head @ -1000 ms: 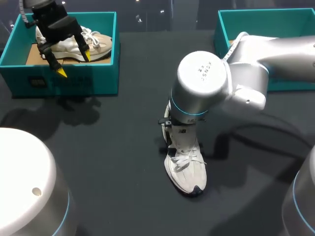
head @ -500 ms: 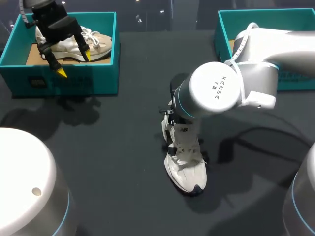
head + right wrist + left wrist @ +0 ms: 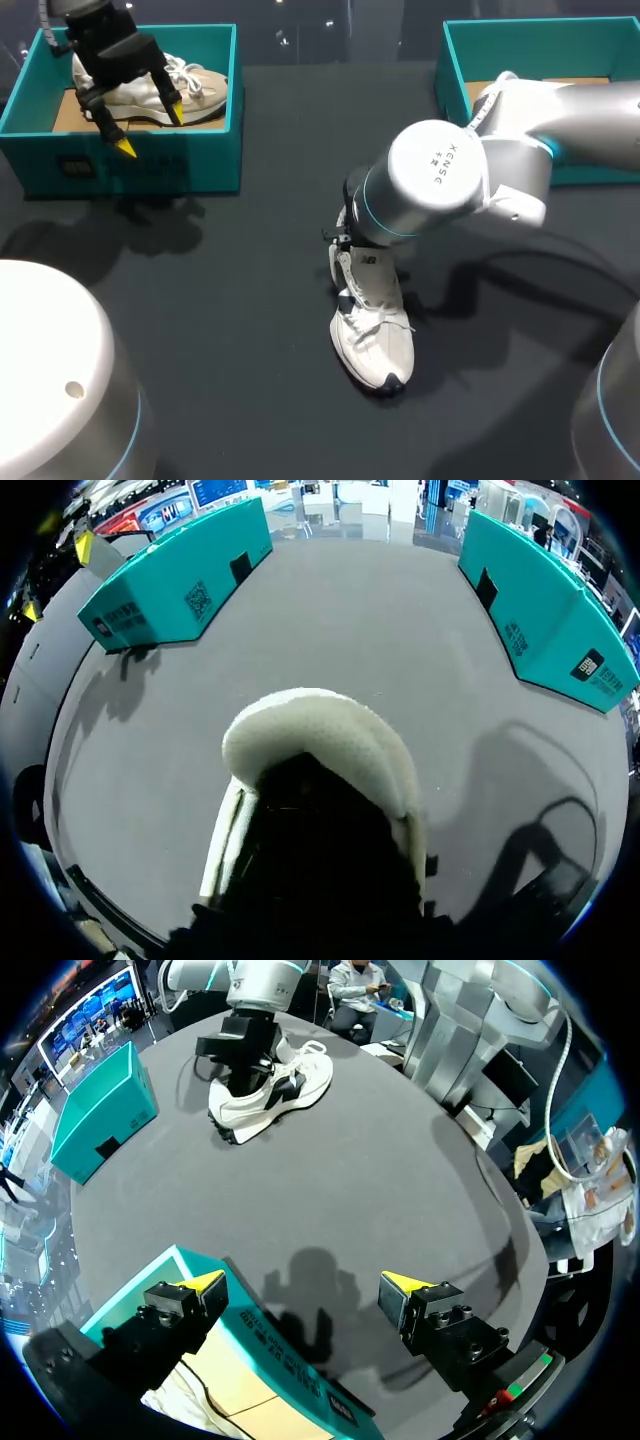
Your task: Take the shoe out of the shoebox, open the shoe tongue, remove and reinsert the insole, then place the shoe into the shoebox
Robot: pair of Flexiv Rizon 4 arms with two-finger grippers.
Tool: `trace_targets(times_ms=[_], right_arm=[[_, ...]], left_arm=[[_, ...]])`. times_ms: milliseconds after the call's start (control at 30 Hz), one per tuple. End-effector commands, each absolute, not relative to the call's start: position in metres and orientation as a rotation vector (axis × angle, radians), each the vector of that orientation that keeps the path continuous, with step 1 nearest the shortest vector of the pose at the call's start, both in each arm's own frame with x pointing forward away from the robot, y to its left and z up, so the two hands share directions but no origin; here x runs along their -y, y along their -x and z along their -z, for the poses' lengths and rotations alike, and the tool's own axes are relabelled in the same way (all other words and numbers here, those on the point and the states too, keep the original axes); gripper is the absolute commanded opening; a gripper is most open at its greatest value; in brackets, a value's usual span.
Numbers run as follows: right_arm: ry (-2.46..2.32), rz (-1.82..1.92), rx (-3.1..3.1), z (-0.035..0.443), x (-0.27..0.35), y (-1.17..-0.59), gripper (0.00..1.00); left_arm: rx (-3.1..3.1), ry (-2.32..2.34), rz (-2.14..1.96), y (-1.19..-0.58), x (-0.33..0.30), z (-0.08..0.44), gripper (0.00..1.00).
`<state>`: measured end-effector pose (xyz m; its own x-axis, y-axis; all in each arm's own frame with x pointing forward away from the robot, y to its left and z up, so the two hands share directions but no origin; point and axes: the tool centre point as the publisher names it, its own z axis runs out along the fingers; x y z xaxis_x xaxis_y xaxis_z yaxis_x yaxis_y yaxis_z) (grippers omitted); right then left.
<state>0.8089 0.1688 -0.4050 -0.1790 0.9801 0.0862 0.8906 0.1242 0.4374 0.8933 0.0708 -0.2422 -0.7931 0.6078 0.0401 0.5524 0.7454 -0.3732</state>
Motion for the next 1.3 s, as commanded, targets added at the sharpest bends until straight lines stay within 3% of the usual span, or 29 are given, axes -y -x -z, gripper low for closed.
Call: trace_targets(times_ms=[33,400,633,1300], right_arm=[[-1.909,-0.516,-2.181,0.436,-0.165,-0.796,0.0],[-2.019,-0.368,-2.142,0.428,-0.148,-0.748,0.0],[-1.96,-0.43,-2.162,0.396,-0.154,-0.755,0.0],[-1.96,-0.43,-2.162,0.396,-0.154,-0.755,0.0]], left_arm=[[2.784,0.933,-0.516,-0.893,-0.071,0.242,1.0],[2.784,0.933,-0.516,-0.893,-0.071,0.242,1.0],[2.784,0.933,-0.516,-0.893,-0.071,0.242,1.0],[2.784,0.933,-0.516,-0.893,-0.071,0.242,1.0]])
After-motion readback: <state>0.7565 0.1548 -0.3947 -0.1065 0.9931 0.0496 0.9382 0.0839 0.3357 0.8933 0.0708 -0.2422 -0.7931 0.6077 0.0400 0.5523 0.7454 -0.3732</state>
